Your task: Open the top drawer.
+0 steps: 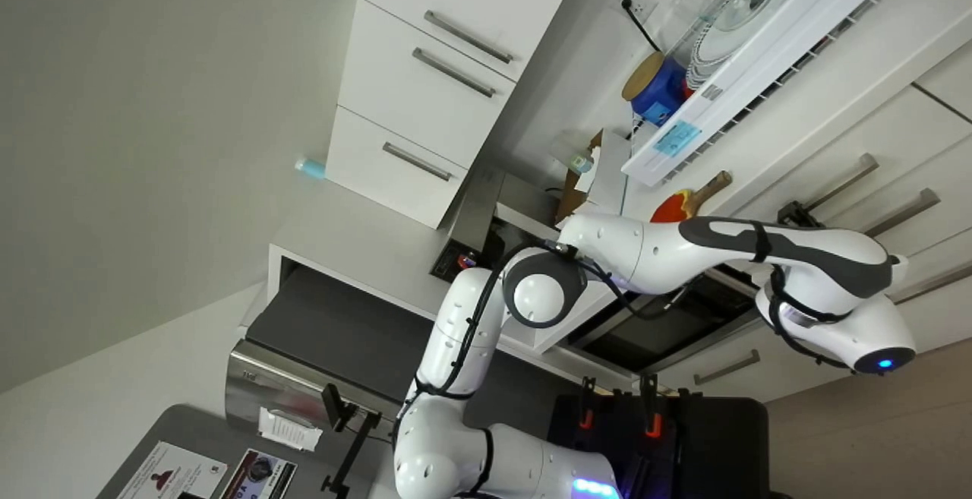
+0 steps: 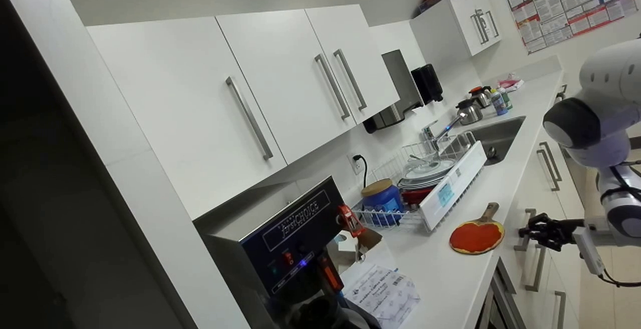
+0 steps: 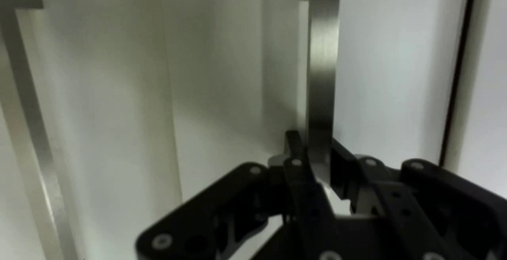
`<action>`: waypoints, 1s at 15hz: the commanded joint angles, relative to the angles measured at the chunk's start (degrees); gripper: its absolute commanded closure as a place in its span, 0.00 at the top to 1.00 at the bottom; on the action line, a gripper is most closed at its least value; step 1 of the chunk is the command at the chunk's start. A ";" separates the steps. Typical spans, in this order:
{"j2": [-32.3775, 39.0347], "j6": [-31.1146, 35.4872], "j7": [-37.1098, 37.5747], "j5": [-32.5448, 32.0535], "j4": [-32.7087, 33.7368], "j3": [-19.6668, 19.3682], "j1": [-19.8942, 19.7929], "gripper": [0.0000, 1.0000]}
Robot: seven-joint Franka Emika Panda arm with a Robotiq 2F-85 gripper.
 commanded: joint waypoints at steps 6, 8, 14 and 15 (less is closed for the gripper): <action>4.60 -7.30 1.32 1.34 -1.71 -3.20 -4.54 0.04; 5.34 -8.57 1.54 1.19 -2.18 -4.28 -5.44 0.04; 5.49 -9.90 -0.52 -4.63 -3.93 -4.34 -12.75 0.04; 5.47 -9.88 -1.10 -5.54 -4.18 -4.25 -14.20 0.04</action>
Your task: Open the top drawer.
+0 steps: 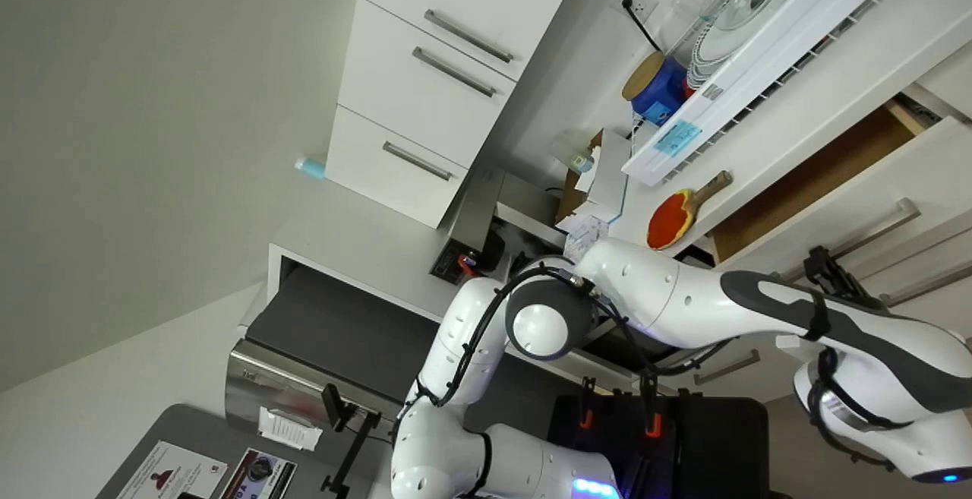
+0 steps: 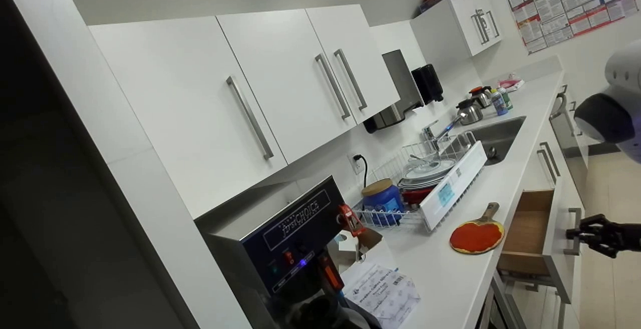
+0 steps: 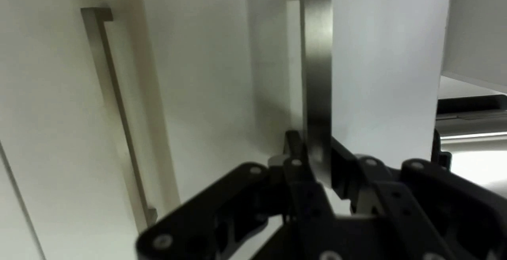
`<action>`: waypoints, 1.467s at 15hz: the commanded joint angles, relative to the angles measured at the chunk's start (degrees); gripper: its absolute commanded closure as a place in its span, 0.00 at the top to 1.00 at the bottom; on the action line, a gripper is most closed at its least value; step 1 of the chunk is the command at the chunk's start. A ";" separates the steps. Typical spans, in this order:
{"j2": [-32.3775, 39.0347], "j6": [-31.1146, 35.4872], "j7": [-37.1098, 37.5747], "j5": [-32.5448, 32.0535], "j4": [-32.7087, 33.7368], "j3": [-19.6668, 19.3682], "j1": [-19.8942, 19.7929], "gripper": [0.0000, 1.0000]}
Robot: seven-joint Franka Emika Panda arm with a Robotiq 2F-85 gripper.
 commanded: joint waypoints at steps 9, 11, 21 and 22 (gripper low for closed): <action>4.35 4.30 -2.26 -9.22 3.28 1.72 -16.63 0.04; 4.34 4.13 -2.37 -9.98 3.58 1.88 -17.66 0.04; -1.08 1.78 -4.90 -11.99 -2.71 0.56 -17.57 0.95; -2.35 1.83 -4.91 -12.24 -4.28 -0.42 -17.18 0.99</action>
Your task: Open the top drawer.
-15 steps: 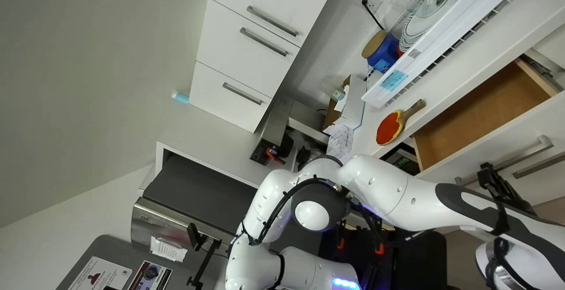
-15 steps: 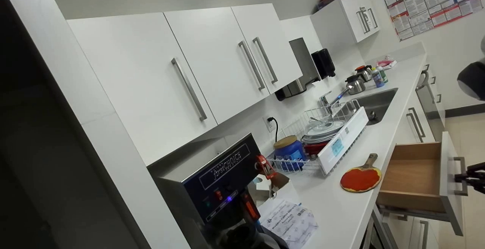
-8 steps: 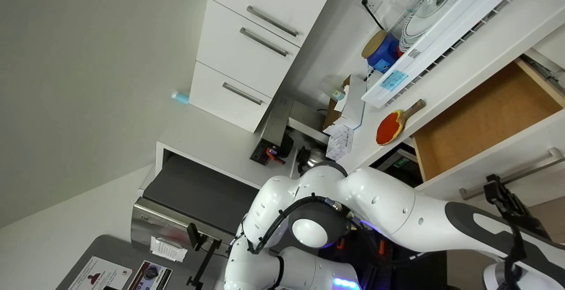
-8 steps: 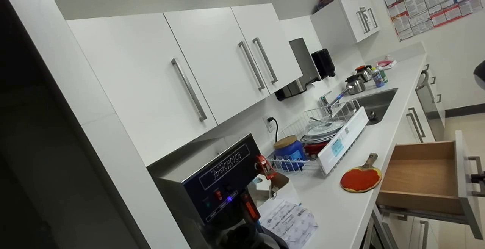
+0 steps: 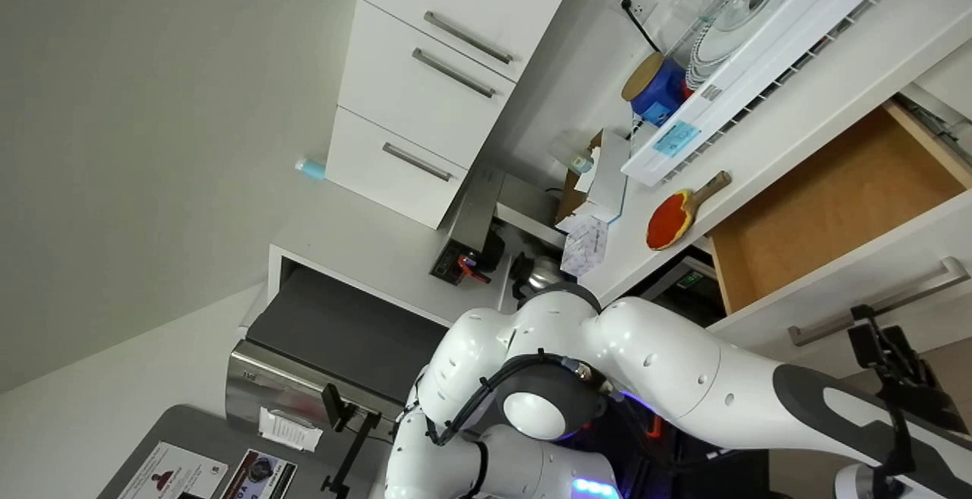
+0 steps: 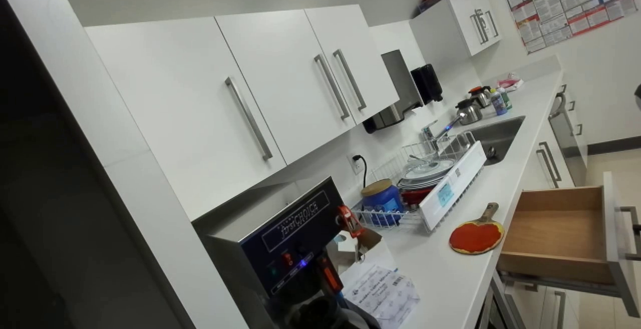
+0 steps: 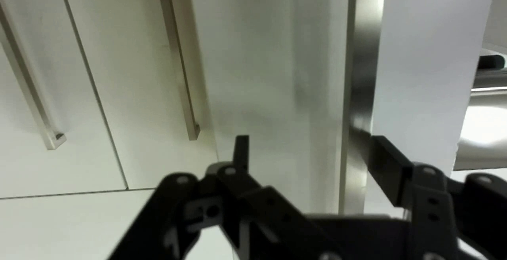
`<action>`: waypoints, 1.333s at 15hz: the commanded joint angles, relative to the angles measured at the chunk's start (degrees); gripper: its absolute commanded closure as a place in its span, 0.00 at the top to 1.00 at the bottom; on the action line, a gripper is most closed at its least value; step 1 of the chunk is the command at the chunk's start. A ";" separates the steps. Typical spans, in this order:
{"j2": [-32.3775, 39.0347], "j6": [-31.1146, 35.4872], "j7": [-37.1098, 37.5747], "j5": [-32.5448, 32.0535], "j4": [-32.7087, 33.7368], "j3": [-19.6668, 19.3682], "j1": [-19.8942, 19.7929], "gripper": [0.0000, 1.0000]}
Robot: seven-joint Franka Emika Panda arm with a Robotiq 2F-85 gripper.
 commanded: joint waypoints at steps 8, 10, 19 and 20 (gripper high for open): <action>-19.52 -2.00 -6.72 -5.74 -20.43 -9.75 4.65 1.00; -24.88 -1.34 -8.83 -7.28 -25.08 -11.21 6.63 1.00; -51.37 7.99 -15.68 -13.22 -46.30 -22.99 23.92 1.00; -54.28 10.08 -15.42 -13.46 -47.85 -24.71 26.69 1.00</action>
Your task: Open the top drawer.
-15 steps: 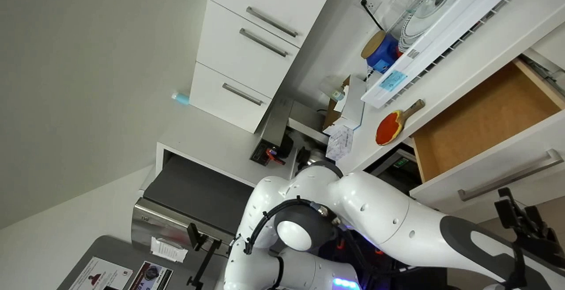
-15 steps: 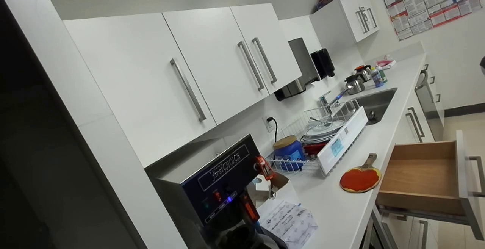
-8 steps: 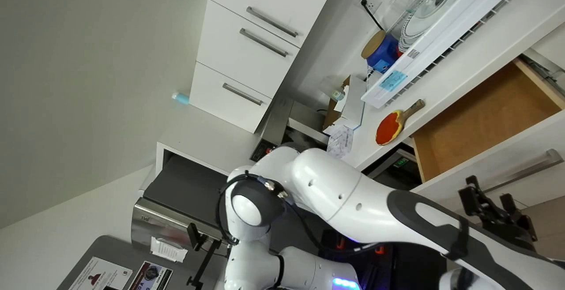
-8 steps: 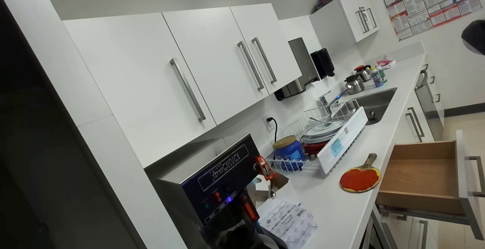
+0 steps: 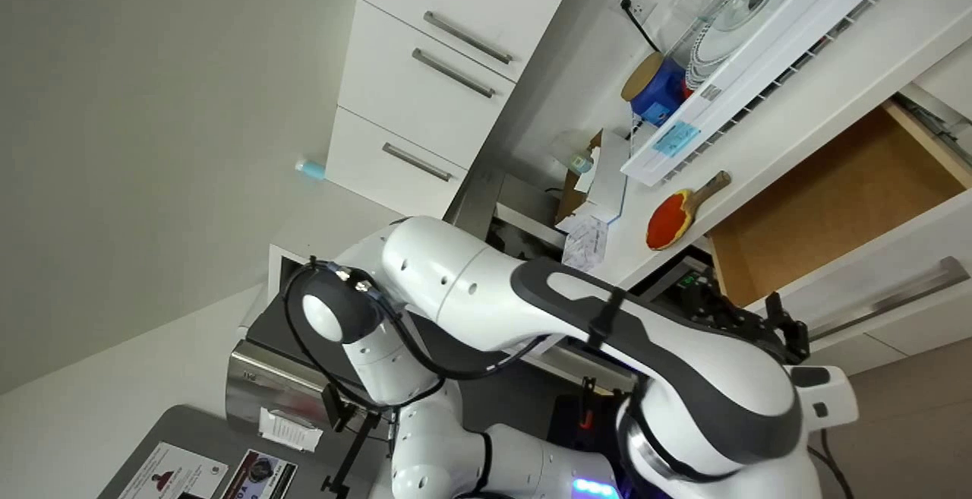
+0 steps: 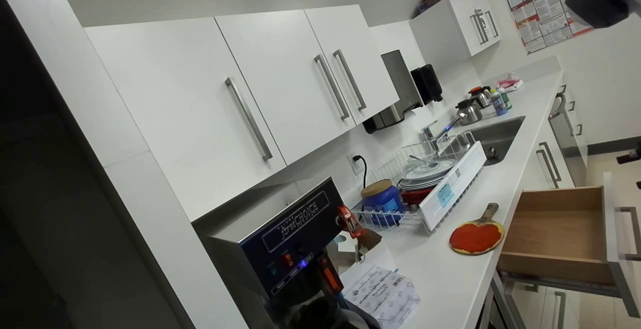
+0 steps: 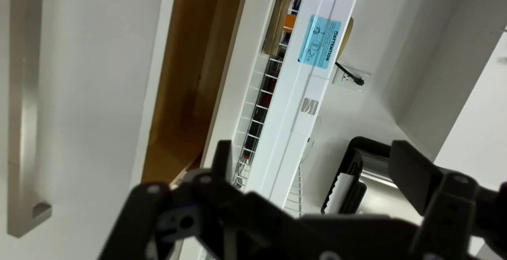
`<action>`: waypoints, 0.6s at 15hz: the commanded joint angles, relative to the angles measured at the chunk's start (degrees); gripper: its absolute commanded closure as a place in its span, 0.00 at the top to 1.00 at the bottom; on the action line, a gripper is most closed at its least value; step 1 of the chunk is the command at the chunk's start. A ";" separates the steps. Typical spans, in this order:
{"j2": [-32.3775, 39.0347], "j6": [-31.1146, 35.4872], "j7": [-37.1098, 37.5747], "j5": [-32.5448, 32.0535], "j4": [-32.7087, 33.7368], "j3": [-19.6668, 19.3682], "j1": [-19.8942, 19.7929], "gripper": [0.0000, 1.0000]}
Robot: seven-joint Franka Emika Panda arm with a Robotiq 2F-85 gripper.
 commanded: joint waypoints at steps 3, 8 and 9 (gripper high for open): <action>-20.34 17.51 -0.30 -1.30 -12.14 -10.89 18.72 1.00; -31.72 39.59 2.82 -6.78 -12.73 -17.47 36.88 1.00; -34.06 44.31 4.78 -10.04 -12.17 -13.56 35.57 1.00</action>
